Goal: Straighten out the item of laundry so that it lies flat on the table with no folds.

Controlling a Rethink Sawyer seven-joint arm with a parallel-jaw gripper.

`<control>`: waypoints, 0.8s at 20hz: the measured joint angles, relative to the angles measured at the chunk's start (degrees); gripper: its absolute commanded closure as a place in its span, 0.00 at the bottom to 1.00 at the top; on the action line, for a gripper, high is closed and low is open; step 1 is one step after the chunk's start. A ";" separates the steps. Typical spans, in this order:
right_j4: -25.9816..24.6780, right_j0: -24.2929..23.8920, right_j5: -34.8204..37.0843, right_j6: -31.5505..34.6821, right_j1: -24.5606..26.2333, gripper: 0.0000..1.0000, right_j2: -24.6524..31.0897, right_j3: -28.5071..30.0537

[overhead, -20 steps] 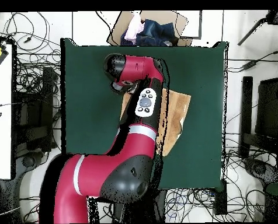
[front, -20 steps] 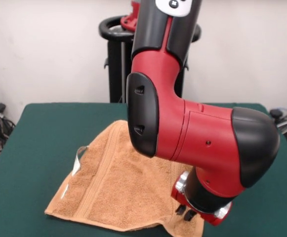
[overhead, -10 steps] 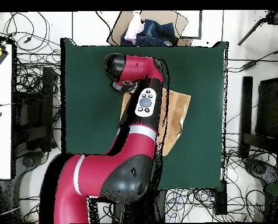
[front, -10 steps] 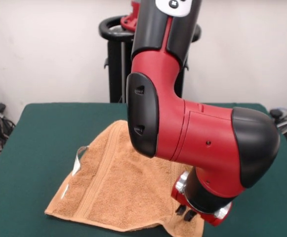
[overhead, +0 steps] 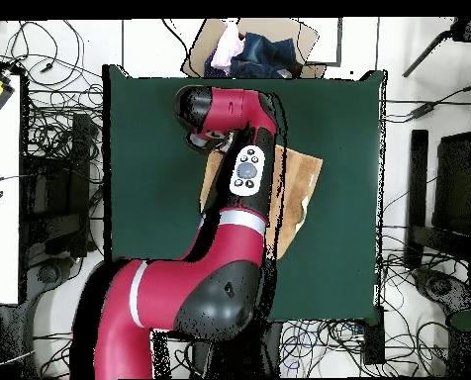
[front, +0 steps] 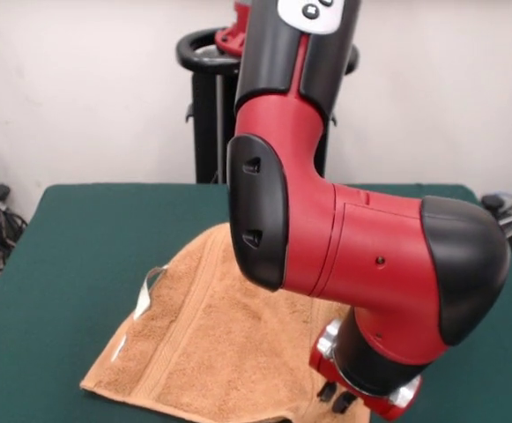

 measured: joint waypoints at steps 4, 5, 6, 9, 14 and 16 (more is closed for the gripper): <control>-0.01 -0.28 0.20 1.66 1.23 1.00 -0.03 -3.24; -0.01 -0.43 0.26 2.63 1.93 1.00 -0.03 -5.02; -0.02 -0.49 0.26 3.03 2.22 1.00 -0.03 -5.75; -0.02 -0.66 0.25 4.14 2.95 1.00 -0.04 -7.57; -0.04 -0.92 0.24 5.77 4.29 1.00 -0.04 -10.88; -0.08 -0.97 0.25 5.77 4.57 0.00 -0.05 -11.67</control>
